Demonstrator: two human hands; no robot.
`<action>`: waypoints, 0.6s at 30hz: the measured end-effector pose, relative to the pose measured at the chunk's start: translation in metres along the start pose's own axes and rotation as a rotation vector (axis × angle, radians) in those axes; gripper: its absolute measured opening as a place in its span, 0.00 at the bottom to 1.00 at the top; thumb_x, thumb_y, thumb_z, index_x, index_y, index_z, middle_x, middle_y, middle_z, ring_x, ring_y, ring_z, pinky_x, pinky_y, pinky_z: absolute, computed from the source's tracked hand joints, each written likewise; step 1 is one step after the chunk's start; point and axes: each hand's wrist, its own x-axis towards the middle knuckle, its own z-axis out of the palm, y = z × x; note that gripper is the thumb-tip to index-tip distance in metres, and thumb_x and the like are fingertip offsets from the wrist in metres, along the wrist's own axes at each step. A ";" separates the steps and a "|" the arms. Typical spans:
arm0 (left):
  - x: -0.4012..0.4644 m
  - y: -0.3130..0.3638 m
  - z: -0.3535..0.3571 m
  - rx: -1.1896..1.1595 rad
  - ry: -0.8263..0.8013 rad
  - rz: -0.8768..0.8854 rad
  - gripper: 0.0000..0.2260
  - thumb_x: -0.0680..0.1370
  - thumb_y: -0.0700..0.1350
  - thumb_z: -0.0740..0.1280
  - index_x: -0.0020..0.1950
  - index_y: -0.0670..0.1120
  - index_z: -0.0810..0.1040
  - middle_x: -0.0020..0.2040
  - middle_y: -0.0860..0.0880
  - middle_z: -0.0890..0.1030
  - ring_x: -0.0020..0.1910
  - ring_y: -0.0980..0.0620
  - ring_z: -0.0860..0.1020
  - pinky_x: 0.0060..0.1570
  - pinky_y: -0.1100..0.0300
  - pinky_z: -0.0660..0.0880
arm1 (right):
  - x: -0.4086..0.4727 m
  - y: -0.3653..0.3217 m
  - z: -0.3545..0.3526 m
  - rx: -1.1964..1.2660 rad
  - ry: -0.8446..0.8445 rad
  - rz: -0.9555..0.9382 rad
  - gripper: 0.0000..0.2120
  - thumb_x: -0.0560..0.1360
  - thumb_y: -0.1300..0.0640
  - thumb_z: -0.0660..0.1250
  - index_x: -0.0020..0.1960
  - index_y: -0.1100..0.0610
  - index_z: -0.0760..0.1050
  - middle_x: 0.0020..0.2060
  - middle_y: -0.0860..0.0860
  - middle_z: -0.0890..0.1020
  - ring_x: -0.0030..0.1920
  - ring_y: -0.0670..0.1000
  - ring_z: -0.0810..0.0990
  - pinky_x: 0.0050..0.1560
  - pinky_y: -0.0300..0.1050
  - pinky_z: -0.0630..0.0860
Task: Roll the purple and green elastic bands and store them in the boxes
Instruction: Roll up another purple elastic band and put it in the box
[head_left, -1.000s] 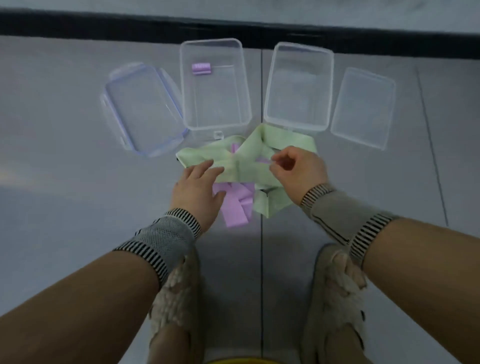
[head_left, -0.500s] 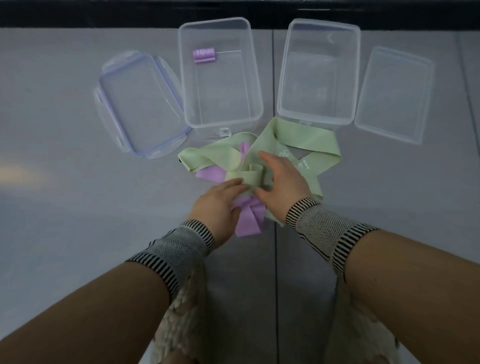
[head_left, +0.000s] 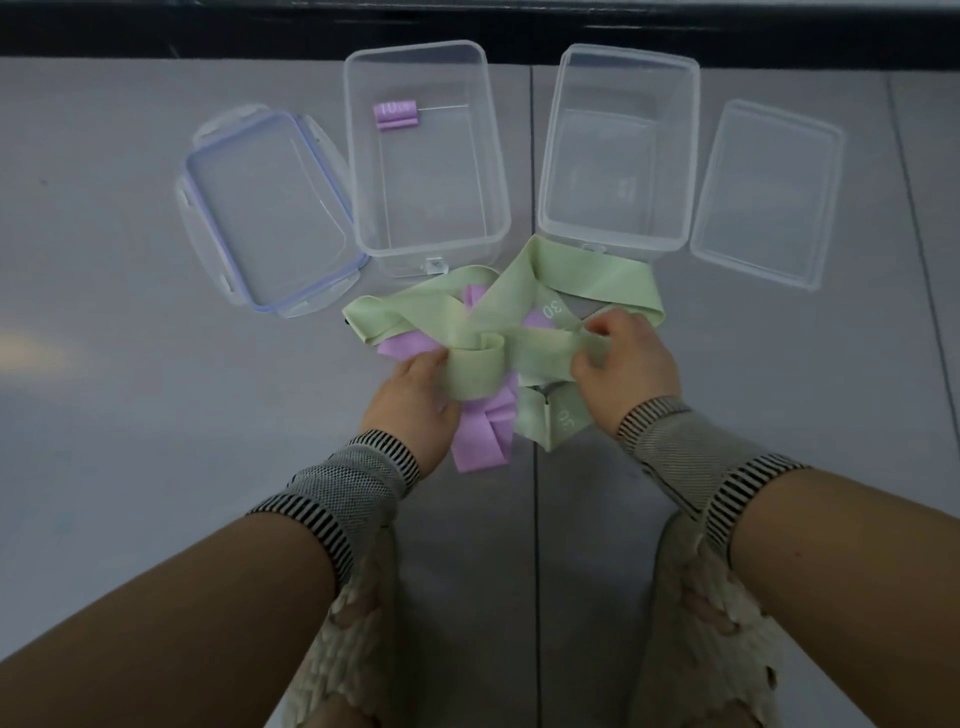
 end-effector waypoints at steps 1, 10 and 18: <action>-0.001 0.005 0.002 -0.020 -0.038 -0.001 0.25 0.75 0.42 0.65 0.71 0.49 0.66 0.66 0.46 0.74 0.63 0.46 0.73 0.61 0.59 0.66 | -0.004 -0.007 0.002 0.049 -0.048 -0.074 0.20 0.71 0.56 0.67 0.62 0.55 0.72 0.59 0.54 0.74 0.55 0.56 0.75 0.57 0.46 0.70; -0.004 0.030 0.001 -0.159 0.113 0.101 0.11 0.76 0.38 0.63 0.53 0.48 0.80 0.51 0.50 0.82 0.50 0.50 0.80 0.53 0.61 0.73 | -0.002 0.011 -0.003 -0.135 -0.112 -0.068 0.09 0.75 0.57 0.64 0.52 0.57 0.79 0.51 0.57 0.80 0.51 0.58 0.77 0.51 0.46 0.71; 0.005 0.025 0.015 0.008 0.123 0.152 0.17 0.72 0.42 0.68 0.61 0.48 0.76 0.62 0.47 0.74 0.60 0.46 0.73 0.60 0.56 0.67 | -0.006 0.051 -0.027 -0.090 0.140 0.147 0.25 0.71 0.59 0.64 0.68 0.52 0.68 0.72 0.56 0.61 0.69 0.60 0.60 0.67 0.50 0.61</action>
